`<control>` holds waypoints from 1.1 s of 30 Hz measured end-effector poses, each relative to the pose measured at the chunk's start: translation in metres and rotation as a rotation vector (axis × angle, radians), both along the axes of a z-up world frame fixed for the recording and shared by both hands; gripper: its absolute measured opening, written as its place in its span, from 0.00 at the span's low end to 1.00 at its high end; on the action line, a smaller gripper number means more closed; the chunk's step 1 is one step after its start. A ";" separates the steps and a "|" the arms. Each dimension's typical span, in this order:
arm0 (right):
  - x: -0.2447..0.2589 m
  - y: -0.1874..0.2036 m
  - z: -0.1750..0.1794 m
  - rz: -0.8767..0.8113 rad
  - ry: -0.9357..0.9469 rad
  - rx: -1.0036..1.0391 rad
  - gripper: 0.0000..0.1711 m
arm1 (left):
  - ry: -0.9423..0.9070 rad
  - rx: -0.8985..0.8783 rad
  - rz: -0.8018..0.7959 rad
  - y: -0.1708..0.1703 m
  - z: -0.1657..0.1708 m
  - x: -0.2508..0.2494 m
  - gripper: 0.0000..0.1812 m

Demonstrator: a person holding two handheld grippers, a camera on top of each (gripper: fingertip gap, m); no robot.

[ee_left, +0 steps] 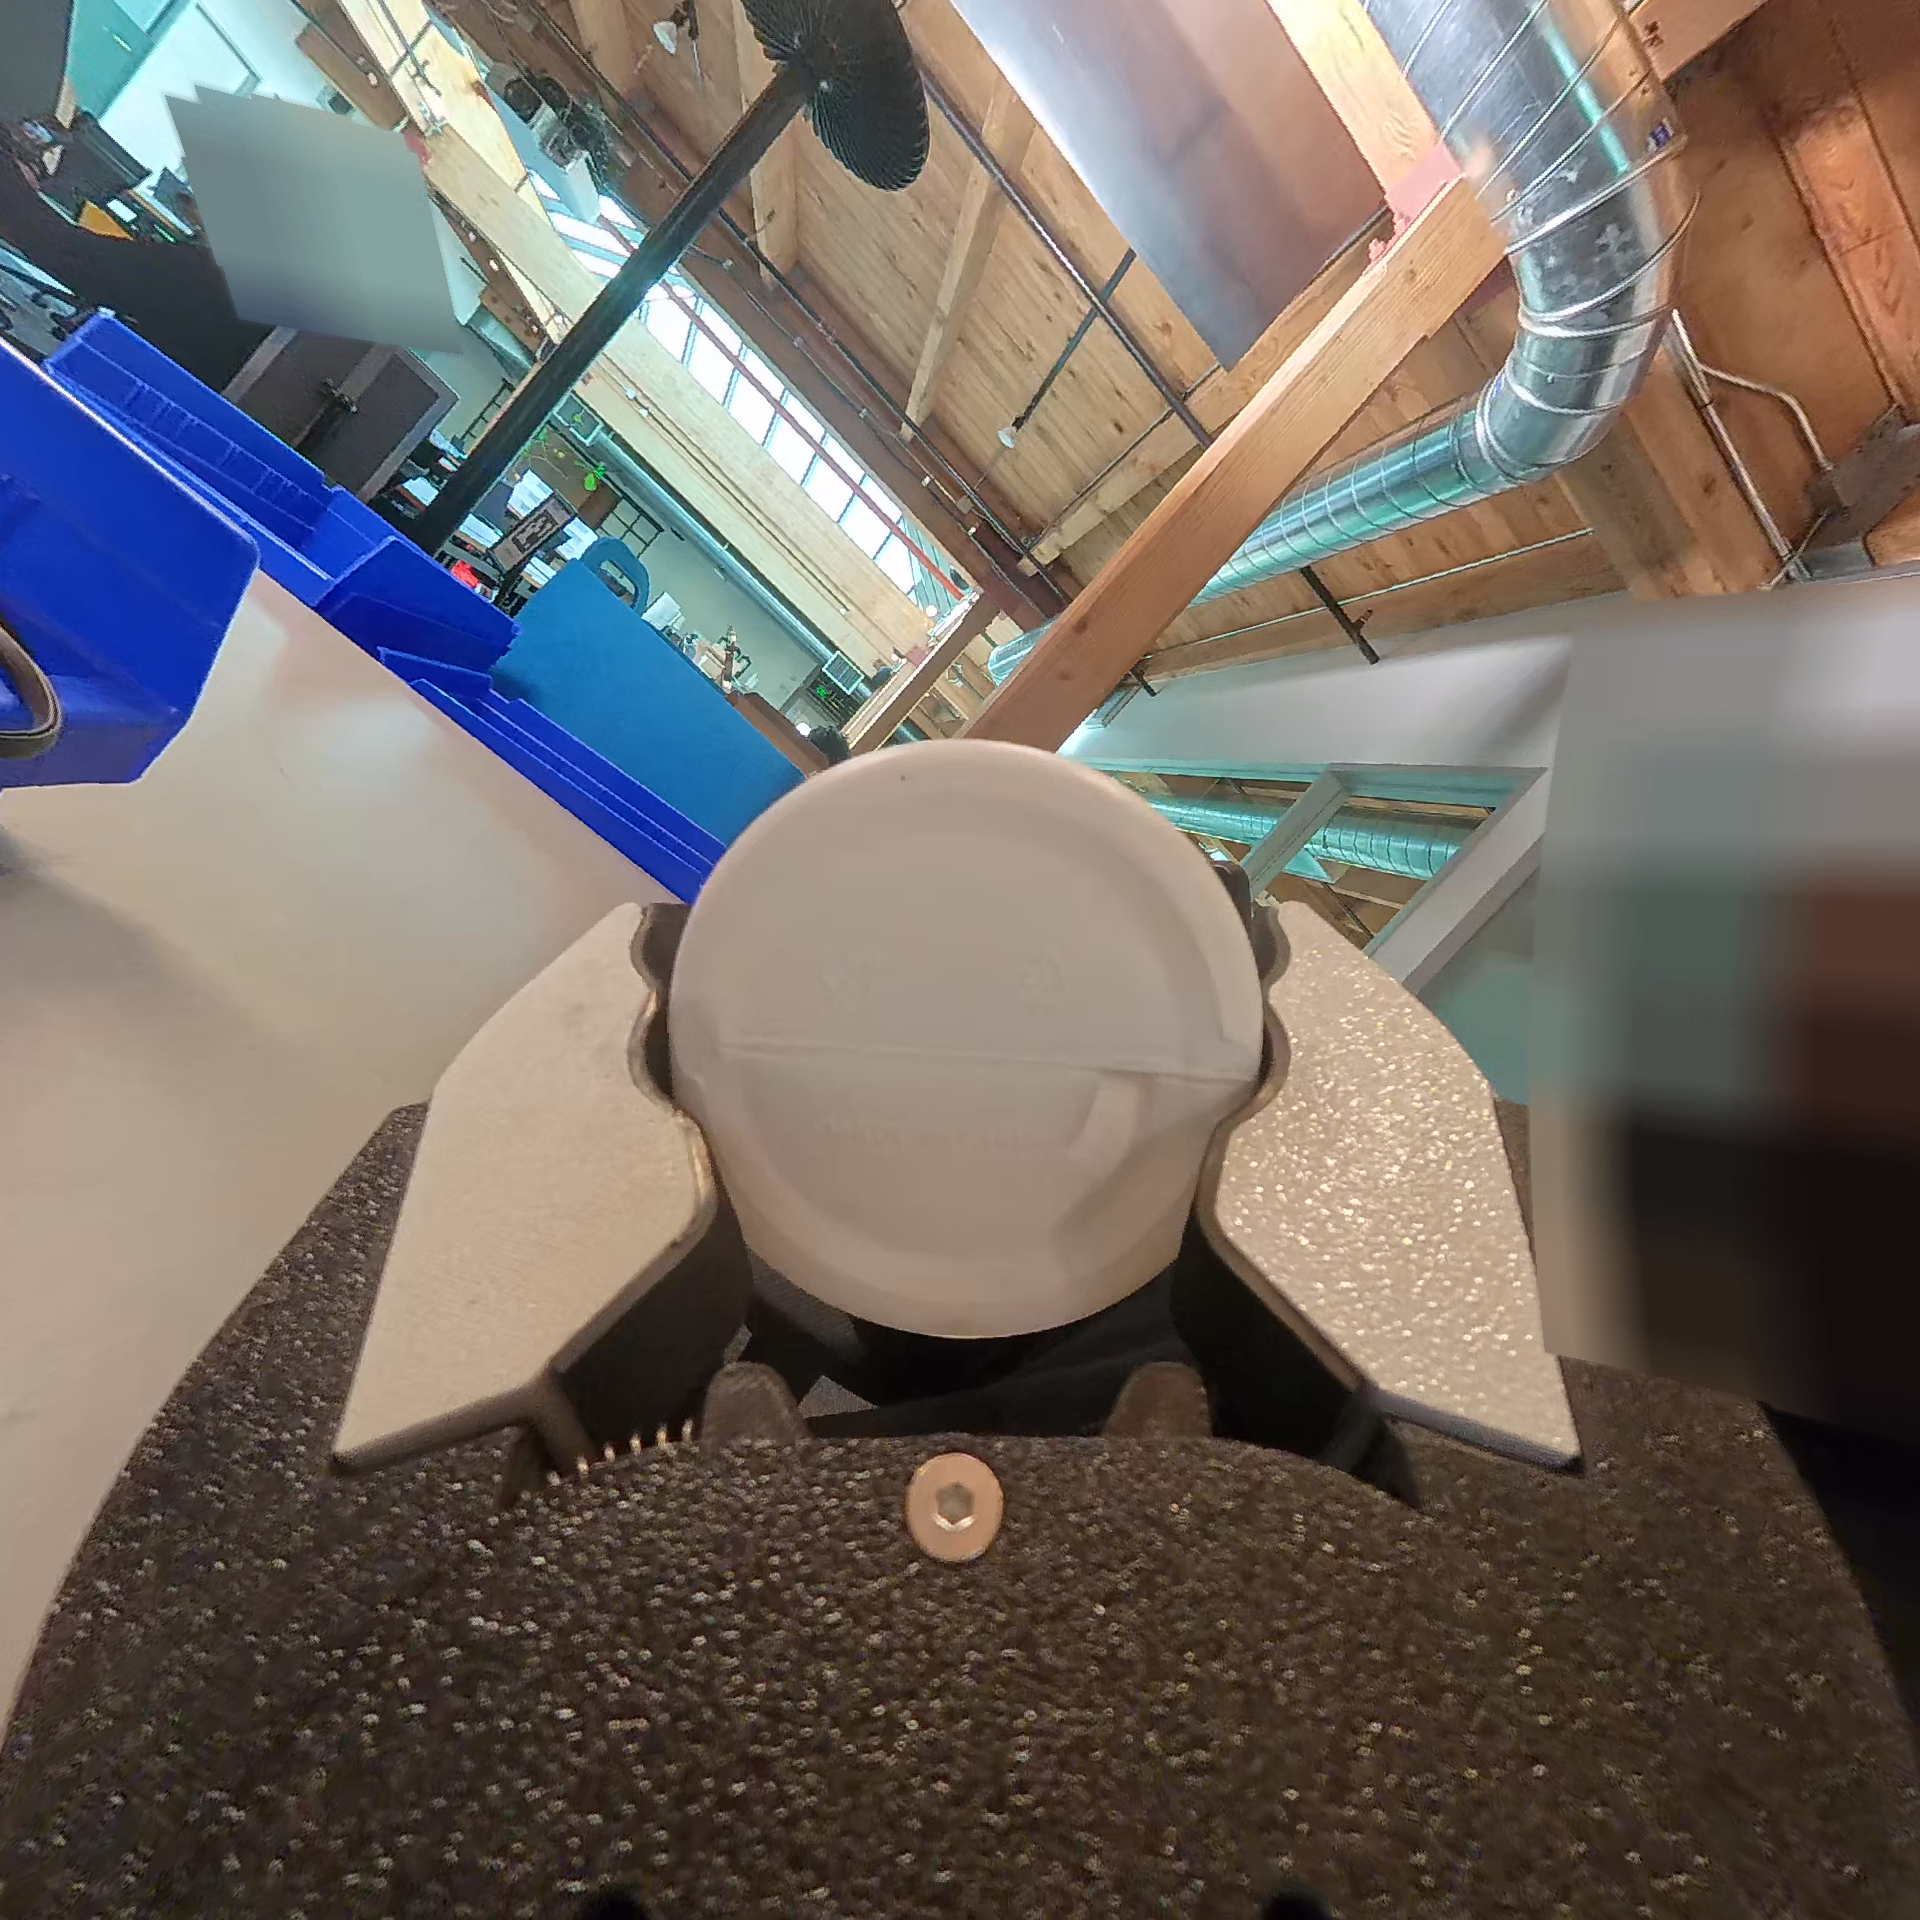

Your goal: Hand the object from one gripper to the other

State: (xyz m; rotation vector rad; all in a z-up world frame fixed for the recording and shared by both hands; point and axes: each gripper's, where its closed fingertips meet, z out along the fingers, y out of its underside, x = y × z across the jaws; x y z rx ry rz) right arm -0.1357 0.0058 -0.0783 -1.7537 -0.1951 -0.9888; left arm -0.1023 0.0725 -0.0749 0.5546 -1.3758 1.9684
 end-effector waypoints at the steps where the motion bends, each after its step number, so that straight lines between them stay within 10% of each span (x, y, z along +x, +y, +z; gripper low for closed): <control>1: 0.000 0.000 0.000 -0.003 -0.010 -0.008 0.57 | -0.010 -0.003 0.004 0.000 0.001 0.000 0.58; 14: -0.010 0.009 0.009 -0.102 -0.315 -0.124 0.57 | -0.128 -0.133 0.110 0.015 0.014 0.006 0.56; 33: 0.002 0.004 0.029 -0.333 -0.680 -0.159 0.56 | 0.229 -0.485 0.227 0.012 0.011 0.043 0.66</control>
